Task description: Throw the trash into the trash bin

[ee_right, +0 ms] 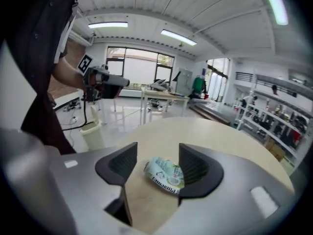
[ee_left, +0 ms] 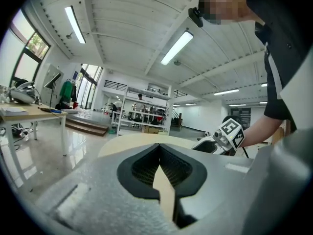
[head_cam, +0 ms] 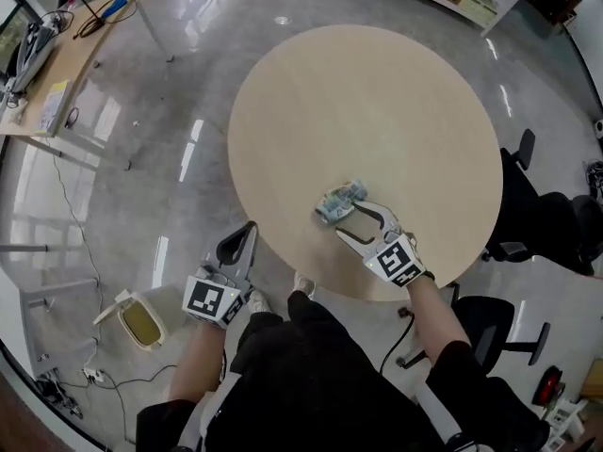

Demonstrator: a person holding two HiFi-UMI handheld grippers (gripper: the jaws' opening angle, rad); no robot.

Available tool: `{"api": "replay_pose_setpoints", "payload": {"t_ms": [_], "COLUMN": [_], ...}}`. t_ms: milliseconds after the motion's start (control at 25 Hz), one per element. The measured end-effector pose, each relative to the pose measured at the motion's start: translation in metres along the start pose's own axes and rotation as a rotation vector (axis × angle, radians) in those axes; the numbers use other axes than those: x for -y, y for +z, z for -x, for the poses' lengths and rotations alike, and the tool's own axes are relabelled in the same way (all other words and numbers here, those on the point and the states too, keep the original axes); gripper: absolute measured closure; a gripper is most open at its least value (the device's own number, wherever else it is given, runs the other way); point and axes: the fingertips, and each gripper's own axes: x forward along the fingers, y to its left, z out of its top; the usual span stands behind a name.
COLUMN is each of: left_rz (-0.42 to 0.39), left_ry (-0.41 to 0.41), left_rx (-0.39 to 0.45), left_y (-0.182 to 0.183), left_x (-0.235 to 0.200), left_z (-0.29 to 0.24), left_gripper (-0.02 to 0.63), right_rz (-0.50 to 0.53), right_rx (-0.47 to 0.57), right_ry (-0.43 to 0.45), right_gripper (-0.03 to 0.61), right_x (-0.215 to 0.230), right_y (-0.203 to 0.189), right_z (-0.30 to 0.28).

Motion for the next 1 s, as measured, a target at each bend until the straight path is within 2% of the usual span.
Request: {"api": "replay_pose_setpoints", "payload": {"t_ms": [120,280,360,680,840,1000], "left_rz": [0.035,0.061,0.081,0.115,0.128,0.124], "left_ry": [0.056,0.141,0.19,0.278,0.29,0.276], "left_rx": [-0.013,-0.026,-0.026,-0.039,-0.048,-0.059], "left_y": [-0.002,-0.016,-0.017,-0.008,-0.011,-0.015], "left_x": [-0.008,-0.025,-0.035,-0.054,-0.06,-0.062], "left_z": [0.015,0.044,0.056,0.078,0.084,0.088], "left_gripper": [0.609,0.609,0.609,0.609,0.609,0.609], "right_rz": [0.173,0.521,0.629,0.744,0.742,0.733], "right_rx": [-0.161,-0.366,-0.436,-0.572,-0.611,-0.605], "right_ry": [0.175,0.4,0.49,0.678,0.702,0.702], "right_gripper": [0.236,0.176,0.161,0.153,0.174,0.238], "right_x": [-0.007,-0.017,-0.021,-0.023,-0.02,-0.026], "right_y": [-0.026,-0.059,-0.072,-0.091,-0.095,-0.089], "right_z": [-0.026,-0.049,-0.06,-0.081,-0.086,-0.092]}}
